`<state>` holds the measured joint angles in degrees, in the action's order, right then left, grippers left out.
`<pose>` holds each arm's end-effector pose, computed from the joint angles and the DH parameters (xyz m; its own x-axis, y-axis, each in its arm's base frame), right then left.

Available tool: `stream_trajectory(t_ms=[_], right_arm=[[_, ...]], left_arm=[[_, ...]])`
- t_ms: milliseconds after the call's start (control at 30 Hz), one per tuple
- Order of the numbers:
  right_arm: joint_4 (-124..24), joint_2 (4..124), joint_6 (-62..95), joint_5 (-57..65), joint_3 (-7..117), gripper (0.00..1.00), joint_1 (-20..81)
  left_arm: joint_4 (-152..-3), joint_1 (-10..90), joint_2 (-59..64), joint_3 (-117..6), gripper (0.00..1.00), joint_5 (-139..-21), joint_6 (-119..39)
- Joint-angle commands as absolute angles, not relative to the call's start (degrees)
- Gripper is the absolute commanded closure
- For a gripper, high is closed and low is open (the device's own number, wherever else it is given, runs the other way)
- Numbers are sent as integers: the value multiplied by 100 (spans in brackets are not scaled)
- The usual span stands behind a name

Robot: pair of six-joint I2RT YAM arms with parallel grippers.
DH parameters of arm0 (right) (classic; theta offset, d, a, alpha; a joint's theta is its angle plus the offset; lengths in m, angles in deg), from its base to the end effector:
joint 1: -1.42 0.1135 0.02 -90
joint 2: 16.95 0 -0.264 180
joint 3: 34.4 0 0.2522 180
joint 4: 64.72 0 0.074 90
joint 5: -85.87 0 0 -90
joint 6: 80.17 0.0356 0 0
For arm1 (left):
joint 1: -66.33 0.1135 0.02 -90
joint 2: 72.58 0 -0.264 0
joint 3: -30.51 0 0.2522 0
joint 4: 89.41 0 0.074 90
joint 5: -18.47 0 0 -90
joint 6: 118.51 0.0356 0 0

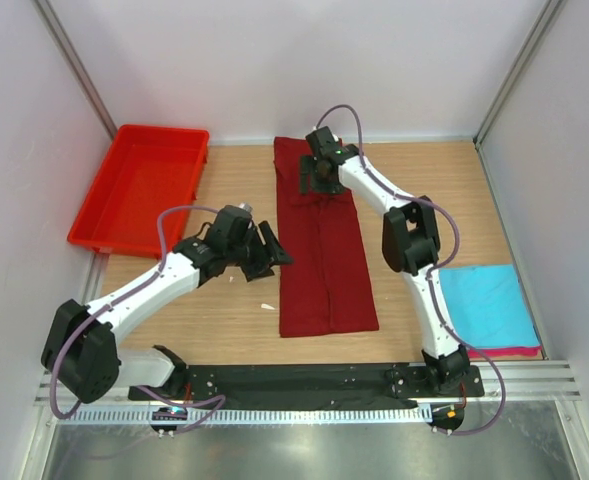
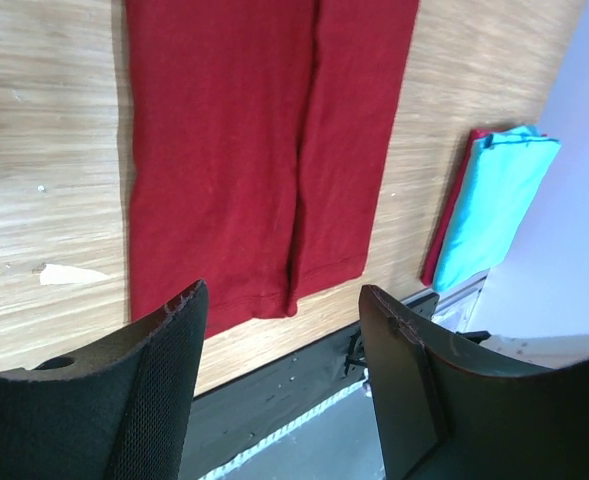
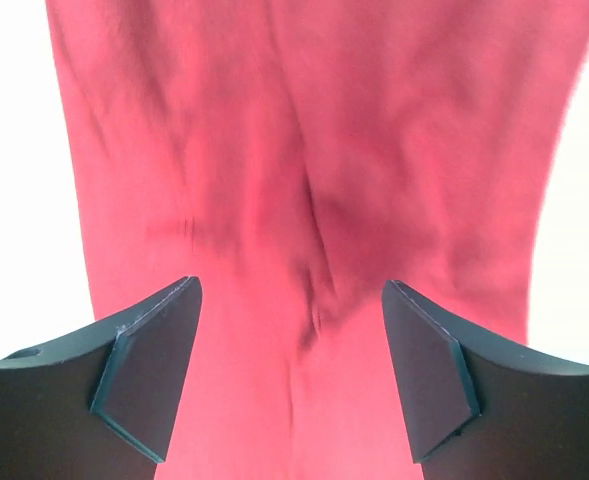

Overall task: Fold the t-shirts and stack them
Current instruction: Fold the tshirt

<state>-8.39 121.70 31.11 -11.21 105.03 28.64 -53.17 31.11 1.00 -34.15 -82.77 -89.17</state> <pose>0.4753 0.2395 0.2012 -0.8255 -0.0196 -0.5640 -0.0991 0.9889 0.1106 0.2177 -0.1621 0.2504 -0.8748 -0.4290 -0.2250 -0.1728 0.7103 -0.6824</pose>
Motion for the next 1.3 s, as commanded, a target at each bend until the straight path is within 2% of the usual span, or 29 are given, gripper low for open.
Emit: stream_trajectory(t_ms=[0,167,233,367,400,500,733,867,1267], right_arm=[[-19,10710,3154,-1047,10287,20,2613],[213,9145,3110,-493,8381,26,2067],[169,8400,3101,288,7300,28,1726],[-443,7254,3198,983,5253,40,1522],[-585,7026,3242,1054,4474,40,1521],[-1129,6383,3566,1379,3250,40,1521],[-1307,5600,3866,1177,2130,45,1513],[-1553,5503,3989,1283,1725,53,1565],[-1597,5494,4622,983,1321,54,1715]], left_arm=[[-5535,3127,309,-3424,37,-8532,-8837],[-5465,3030,432,-2941,42,-8612,-8617],[-5517,2969,476,-2800,42,-8603,-8617],[-5675,2732,827,-2554,44,-8734,-8546],[-5745,2627,889,-2510,44,-8735,-8555],[-5798,2538,1012,-2334,44,-8542,-8643],[-5991,2380,933,-1842,47,-8427,-8915],[-6220,2248,968,-1613,50,-8427,-9117],[-6080,2063,942,-1393,57,-8207,-9539]])
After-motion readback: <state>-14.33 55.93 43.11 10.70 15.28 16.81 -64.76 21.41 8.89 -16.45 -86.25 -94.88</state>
